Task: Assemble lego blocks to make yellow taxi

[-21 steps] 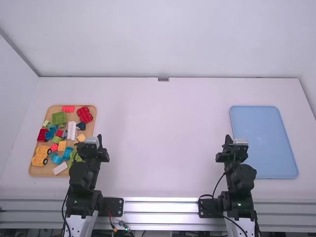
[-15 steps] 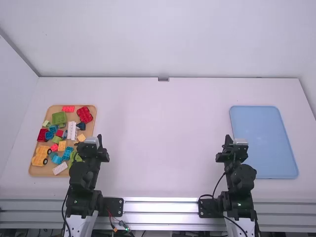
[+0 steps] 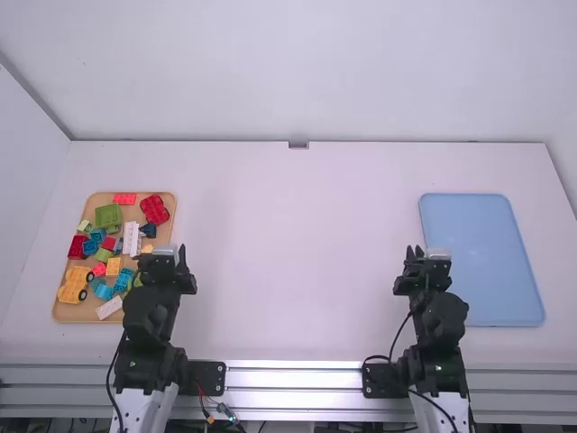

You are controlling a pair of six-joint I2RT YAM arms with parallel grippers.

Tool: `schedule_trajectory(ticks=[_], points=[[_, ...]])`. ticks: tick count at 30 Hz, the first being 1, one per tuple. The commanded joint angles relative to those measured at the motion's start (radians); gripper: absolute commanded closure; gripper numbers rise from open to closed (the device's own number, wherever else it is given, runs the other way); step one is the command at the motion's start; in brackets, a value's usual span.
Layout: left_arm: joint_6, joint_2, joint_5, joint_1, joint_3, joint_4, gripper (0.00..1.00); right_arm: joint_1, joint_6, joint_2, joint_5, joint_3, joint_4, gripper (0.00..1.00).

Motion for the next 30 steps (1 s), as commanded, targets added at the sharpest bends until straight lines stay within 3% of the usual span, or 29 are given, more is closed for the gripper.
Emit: schedule_trajectory(ticks=[1, 9, 17, 25, 30], points=[[0.029, 0.038, -0.020, 0.012, 0.062, -0.010, 0.83, 0.013, -0.006, 0.043, -0.011, 0.060, 0.019, 0.83], [0.063, 0.176, -0.049, 0.060, 0.194, -0.065, 0.69, 0.037, -0.017, 0.196, -0.037, 0.141, 0.077, 0.69], [0.150, 0.386, -0.007, 0.191, 0.393, -0.188, 0.54, 0.055, -0.067, 0.348, -0.066, 0.232, 0.128, 0.54], [0.273, 0.721, 0.047, 0.421, 0.728, -0.433, 0.38, 0.068, -0.113, 0.518, -0.097, 0.329, 0.197, 0.37], [0.518, 0.964, 0.106, 0.576, 0.938, -0.620, 0.28, 0.064, -0.131, 0.618, -0.115, 0.386, 0.244, 0.28]])
